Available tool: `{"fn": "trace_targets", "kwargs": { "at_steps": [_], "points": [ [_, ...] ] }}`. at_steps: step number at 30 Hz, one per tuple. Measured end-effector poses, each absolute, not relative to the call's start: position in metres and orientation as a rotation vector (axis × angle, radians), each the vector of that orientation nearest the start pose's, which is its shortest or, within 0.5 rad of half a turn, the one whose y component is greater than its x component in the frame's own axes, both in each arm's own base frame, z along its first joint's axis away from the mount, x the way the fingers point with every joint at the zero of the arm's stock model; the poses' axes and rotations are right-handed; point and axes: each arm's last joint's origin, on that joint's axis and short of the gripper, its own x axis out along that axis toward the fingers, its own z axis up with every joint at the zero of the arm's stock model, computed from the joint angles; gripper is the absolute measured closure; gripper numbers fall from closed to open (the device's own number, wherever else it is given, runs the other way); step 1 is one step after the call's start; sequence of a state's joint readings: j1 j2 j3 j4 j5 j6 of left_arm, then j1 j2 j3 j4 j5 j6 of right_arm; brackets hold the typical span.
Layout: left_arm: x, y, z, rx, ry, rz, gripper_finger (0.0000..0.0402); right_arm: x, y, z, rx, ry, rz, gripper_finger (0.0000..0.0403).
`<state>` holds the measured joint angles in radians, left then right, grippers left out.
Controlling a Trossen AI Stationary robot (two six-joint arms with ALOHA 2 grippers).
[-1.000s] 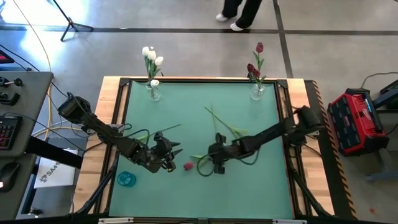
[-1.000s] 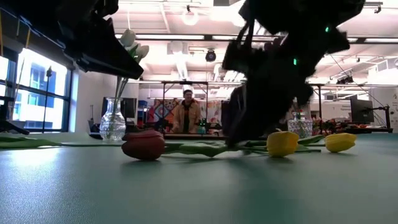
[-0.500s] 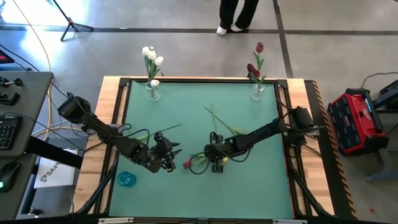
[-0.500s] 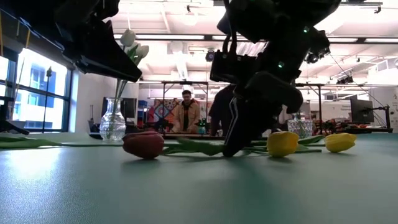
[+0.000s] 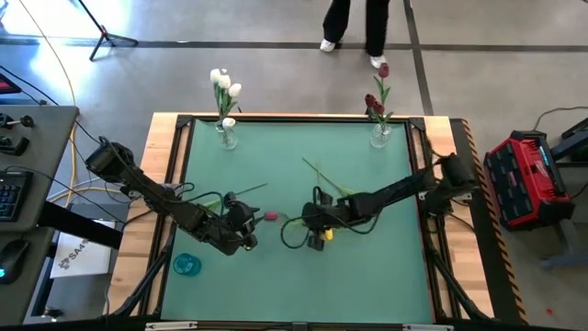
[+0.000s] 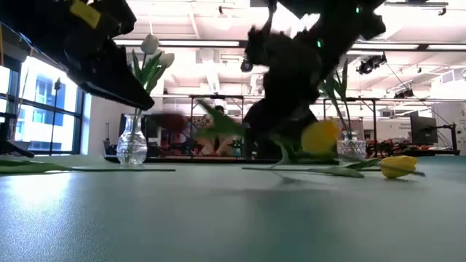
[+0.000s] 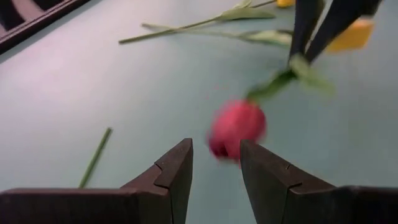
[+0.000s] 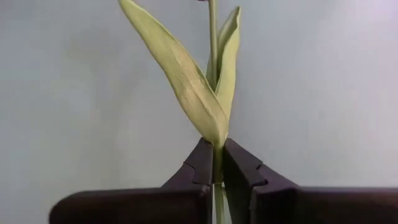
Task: Sort flowers into vase by color
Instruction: Put the red flower into the right transparent vase
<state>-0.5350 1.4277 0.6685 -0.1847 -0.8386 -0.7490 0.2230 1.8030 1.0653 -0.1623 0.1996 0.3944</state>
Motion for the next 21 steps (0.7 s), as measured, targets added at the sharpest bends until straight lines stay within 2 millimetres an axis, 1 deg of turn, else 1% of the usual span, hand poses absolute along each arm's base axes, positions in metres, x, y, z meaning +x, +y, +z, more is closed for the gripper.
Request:
{"fn": "trace_targets", "kwargs": {
  "at_steps": [5, 8, 11, 15, 19, 21],
  "points": [
    [0.226, -0.110, 0.168, -0.133, 0.572, 0.542, 0.0280, 0.345, 0.071, 0.203, 0.161, 0.712, -0.291, 0.0400],
    [0.228, -0.110, 0.168, -0.147, 0.550, 0.548, 0.0280, 0.338, 0.074, 0.223, 0.130, 0.620, -0.356, 0.0400],
    [0.233, -0.113, 0.166, -0.137, 0.520, 0.545, 0.0280, 0.333, 0.082, 0.241, 0.096, 0.513, -0.385, 0.0401],
    [0.242, -0.118, 0.159, -0.106, 0.502, 0.517, 0.0280, 0.322, 0.100, 0.263, -0.023, 0.408, -0.372, 0.0402],
    [0.246, -0.120, 0.150, -0.083, 0.516, 0.511, 0.0280, 0.299, 0.115, 0.287, -0.129, 0.312, -0.502, 0.0402],
    [0.247, -0.119, 0.147, -0.081, 0.524, 0.516, 0.0280, 0.286, 0.121, 0.295, -0.148, 0.266, -0.566, 0.0402]
  ]
}}
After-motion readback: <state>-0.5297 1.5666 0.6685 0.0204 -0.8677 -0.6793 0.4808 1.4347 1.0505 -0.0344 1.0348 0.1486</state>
